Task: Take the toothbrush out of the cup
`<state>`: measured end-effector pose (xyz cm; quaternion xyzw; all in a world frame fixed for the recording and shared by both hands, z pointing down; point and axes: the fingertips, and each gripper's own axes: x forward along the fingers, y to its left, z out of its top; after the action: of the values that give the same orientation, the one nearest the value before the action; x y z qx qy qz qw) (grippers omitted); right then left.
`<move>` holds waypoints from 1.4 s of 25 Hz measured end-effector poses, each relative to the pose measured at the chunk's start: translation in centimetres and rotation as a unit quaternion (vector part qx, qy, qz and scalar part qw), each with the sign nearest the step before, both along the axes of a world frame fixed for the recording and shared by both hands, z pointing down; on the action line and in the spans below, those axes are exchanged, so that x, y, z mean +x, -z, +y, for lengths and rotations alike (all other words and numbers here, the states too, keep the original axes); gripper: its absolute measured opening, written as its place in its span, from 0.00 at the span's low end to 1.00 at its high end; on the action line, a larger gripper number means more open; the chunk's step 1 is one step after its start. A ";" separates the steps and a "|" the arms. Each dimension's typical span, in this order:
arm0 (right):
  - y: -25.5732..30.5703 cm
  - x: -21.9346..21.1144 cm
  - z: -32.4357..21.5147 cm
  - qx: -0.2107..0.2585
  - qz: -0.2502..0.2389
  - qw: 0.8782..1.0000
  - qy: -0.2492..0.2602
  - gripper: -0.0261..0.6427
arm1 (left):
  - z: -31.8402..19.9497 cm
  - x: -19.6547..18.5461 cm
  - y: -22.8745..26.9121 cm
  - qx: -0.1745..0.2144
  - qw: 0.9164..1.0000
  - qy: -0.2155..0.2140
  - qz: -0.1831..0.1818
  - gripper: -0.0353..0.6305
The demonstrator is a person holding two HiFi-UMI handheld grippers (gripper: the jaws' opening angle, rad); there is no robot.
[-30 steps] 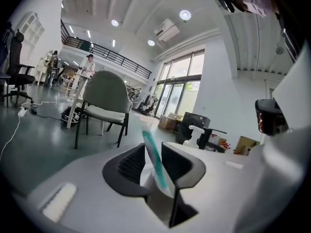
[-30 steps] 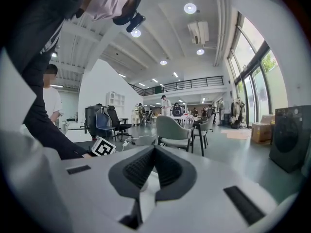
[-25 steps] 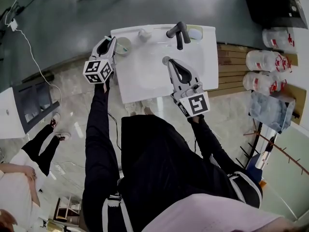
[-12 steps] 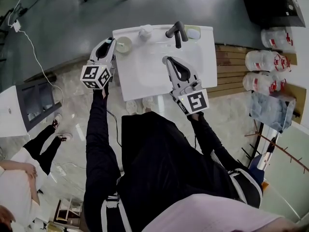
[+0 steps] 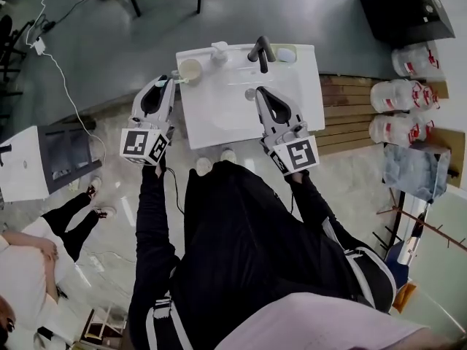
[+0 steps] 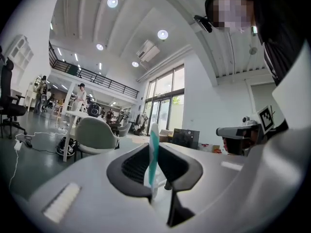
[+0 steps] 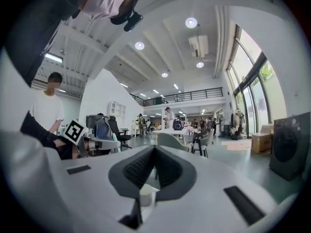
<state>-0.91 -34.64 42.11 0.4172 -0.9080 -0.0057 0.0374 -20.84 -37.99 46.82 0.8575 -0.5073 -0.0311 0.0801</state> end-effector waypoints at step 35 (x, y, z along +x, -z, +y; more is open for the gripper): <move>6.2 4.3 14.1 0.029 -0.048 0.997 -0.047 0.04 | 20.9 4.1 10.2 0.044 0.999 0.012 -0.016 0.14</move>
<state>3.40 -20.50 35.94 0.4605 -0.8874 -0.0106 -0.0180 -16.75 -17.10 36.59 0.8544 -0.5170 -0.0406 0.0337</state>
